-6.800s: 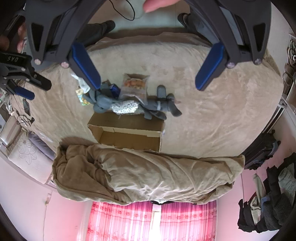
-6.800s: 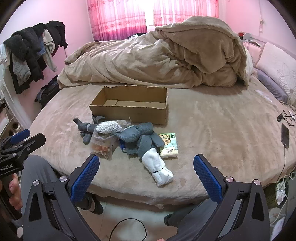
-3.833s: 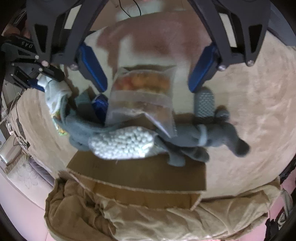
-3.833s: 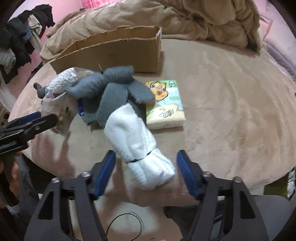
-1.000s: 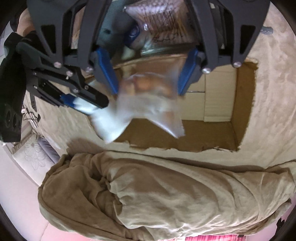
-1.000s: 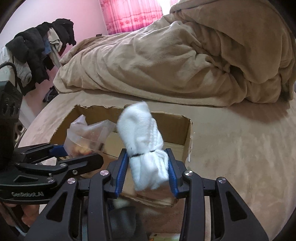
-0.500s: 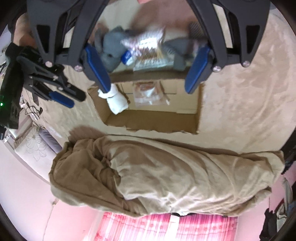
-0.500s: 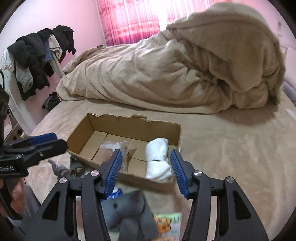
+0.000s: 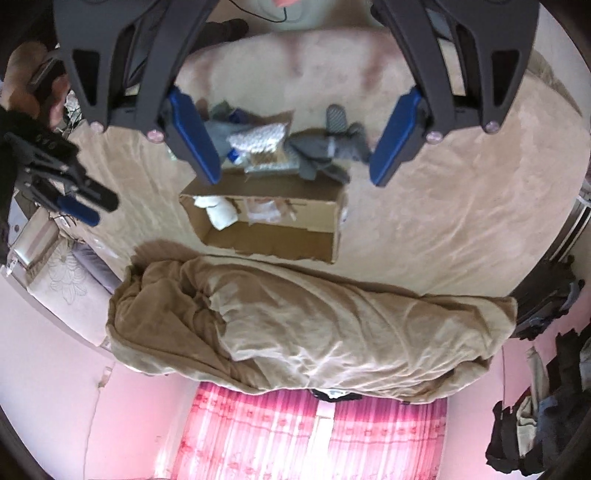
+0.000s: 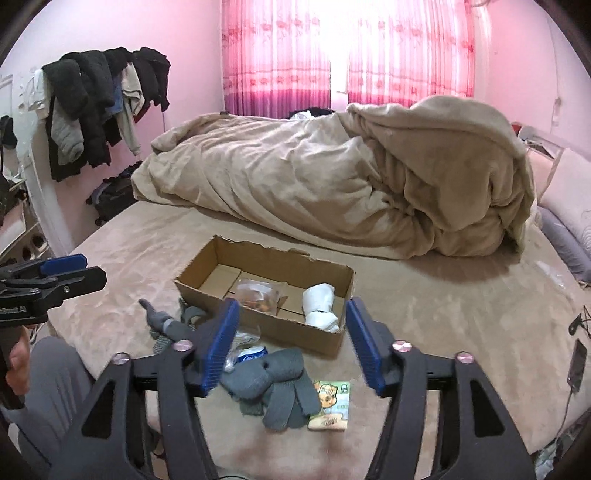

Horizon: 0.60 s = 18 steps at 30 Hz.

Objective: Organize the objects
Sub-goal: 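Open both tools and withdraw them from the box toward the gray gloves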

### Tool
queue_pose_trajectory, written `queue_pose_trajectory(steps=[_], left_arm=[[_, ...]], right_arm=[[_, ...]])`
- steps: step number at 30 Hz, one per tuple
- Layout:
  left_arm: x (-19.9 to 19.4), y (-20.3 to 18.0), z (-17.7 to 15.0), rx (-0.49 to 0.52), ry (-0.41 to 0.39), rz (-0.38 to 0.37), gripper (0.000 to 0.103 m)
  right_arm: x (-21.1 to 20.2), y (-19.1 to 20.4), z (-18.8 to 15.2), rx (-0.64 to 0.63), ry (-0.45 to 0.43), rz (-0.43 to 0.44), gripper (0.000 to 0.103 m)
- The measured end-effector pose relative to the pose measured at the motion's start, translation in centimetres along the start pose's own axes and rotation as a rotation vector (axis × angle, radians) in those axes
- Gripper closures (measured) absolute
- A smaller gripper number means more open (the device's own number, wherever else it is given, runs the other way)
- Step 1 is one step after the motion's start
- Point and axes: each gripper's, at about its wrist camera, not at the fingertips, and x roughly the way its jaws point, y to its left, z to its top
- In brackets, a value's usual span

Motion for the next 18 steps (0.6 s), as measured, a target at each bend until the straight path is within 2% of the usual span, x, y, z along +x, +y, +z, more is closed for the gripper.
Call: queue_pose_trajectory(steps=[3, 11, 18], left_arm=[[-0.7, 1.0, -1.1, -0.010, -0.003, 0.009, 0.010], [-0.5, 3.4, -4.3, -0.010, 0.025, 0.036, 0.007], [3.2, 4.6, -6.7, -0.014, 0.091, 0.044, 0.007]], right_arm=[[-1.4, 0.4, -0.4, 0.013, -0.010, -0.006, 0.034], [-3.4, 1.0, -2.5, 0.055, 0.010, -0.018, 0.033], [-0.7, 0.5, -5.7, 0.103, 0.096, -0.016, 0.033]])
